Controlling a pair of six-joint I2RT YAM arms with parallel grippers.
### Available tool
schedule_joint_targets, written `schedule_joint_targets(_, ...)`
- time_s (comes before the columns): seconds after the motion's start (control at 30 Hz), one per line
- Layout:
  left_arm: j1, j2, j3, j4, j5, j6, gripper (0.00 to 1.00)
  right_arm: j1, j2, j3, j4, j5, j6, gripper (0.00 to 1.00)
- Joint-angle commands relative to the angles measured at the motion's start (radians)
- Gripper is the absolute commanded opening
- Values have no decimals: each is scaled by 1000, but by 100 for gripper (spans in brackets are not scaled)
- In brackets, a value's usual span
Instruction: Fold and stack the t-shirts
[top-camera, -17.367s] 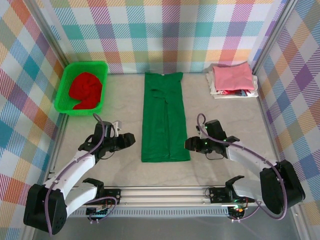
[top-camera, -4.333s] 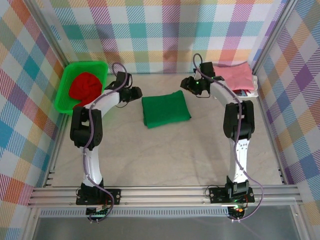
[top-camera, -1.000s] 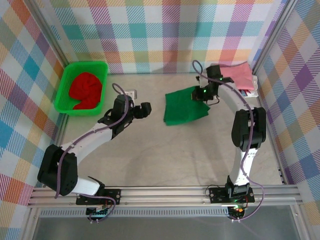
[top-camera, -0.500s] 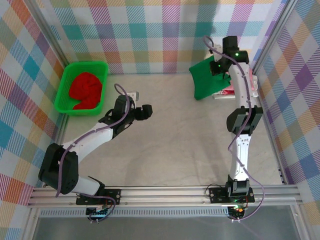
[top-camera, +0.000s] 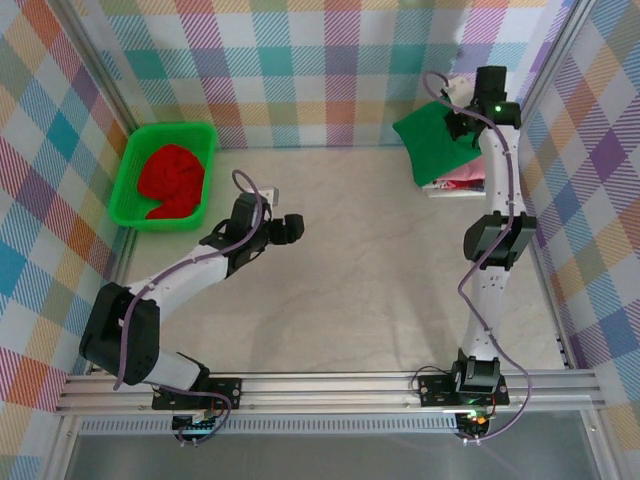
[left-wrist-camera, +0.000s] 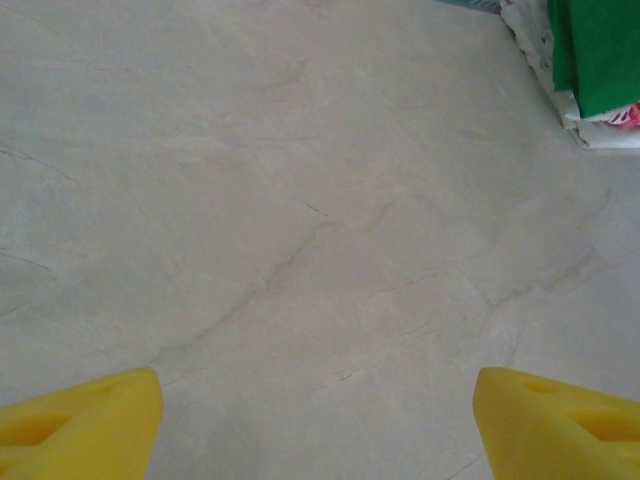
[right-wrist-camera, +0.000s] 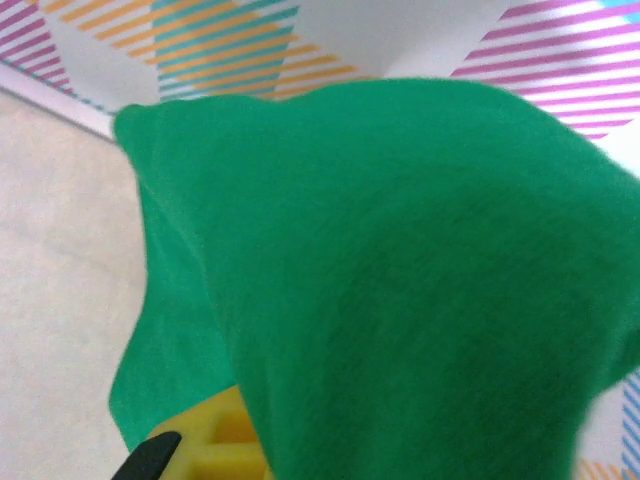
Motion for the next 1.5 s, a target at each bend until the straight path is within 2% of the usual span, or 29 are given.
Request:
schedule_joint_targets(0.0,-1,12,-2,-13,-6,9,82,-50,28,33,112,-25,-33,0)
schedule_joint_targets(0.23,-1,-6,29,-44,-7,9,82,-108,118,33,216,2,-53,0)
schedule_joint_targets(0.33,-1,-16,40,-68,-19,18,82,-123,164,32,295,54,-69,0)
schedule_joint_targets(0.37,-1,-20,43,-77,-25,20,82,-124,176,31,327,90,-80,11)
schedule_joint_targets(0.4,-1,-25,47,-86,-31,24,82,-125,193,33,370,145,-97,36)
schedule_joint_targets(0.47,-1,-32,54,-99,-43,32,82,-126,220,48,438,231,-132,78)
schedule_joint_targets(0.5,-1,-37,58,-105,-48,34,82,-126,229,54,487,281,-151,92)
schedule_joint_targets(0.53,-1,-38,61,-110,-50,38,82,-127,238,65,510,309,-170,96)
schedule_joint_targets(0.6,-1,-37,73,-115,-56,43,82,-126,237,91,517,355,-174,100)
schedule_joint_targets(0.7,0,-27,88,-111,-61,43,82,-126,187,73,508,402,-118,100)
schedule_joint_targets(0.87,0,-26,97,-83,-73,28,83,-123,32,-57,458,367,63,100)
schedule_joint_targets(0.97,1,-65,77,-57,-118,32,84,-114,-139,-301,507,291,179,100)
schedule_joint_targets(1.03,3,-112,50,-32,-178,45,85,-94,-297,-578,678,272,220,100)
schedule_joint_targets(1.13,11,-205,-20,50,-246,84,92,-63,-496,-902,883,223,294,100)
schedule_joint_targets(1.3,22,-380,-217,308,-262,245,95,-15,-724,-1199,932,159,458,100)
schedule_joint_targets(1.37,28,-437,-276,352,-286,295,95,12,-812,-1313,938,117,529,100)
schedule_joint_targets(1.47,34,-517,-388,418,-387,345,93,52,-939,-1538,1036,13,607,100)
